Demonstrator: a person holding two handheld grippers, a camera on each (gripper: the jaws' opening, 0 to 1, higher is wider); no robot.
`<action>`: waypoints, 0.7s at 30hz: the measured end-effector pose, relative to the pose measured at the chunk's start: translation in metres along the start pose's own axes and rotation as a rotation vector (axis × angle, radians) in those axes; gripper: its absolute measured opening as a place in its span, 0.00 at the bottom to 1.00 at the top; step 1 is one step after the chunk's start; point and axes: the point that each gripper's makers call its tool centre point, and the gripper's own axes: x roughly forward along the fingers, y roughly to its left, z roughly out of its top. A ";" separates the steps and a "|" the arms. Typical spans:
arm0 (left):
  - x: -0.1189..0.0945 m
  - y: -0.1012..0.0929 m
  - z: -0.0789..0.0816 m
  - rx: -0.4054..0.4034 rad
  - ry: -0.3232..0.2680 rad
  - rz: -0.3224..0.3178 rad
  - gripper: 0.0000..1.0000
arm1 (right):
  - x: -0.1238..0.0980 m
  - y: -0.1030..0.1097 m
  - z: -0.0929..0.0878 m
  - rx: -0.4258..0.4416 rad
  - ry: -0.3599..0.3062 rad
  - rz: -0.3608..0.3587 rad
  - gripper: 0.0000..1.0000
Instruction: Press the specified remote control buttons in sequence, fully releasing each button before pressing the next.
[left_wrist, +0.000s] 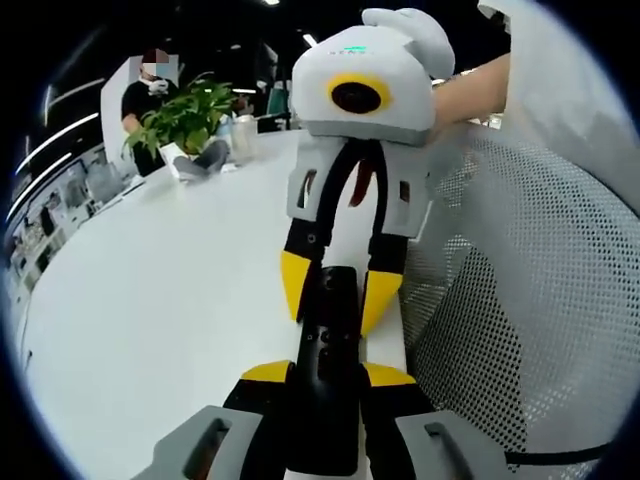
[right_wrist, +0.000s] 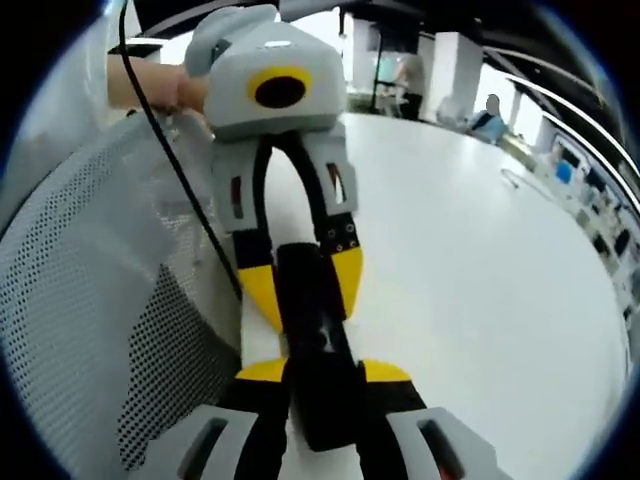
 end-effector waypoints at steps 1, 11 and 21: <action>0.000 0.000 0.000 0.001 0.002 0.001 0.25 | 0.000 0.000 0.001 -0.002 -0.006 0.005 0.23; 0.002 -0.001 0.001 -0.005 0.076 0.009 0.25 | 0.001 0.000 0.001 -0.023 -0.021 0.032 0.22; -0.003 0.000 -0.004 -0.070 0.153 0.061 0.29 | 0.001 0.002 0.002 0.001 -0.033 0.019 0.22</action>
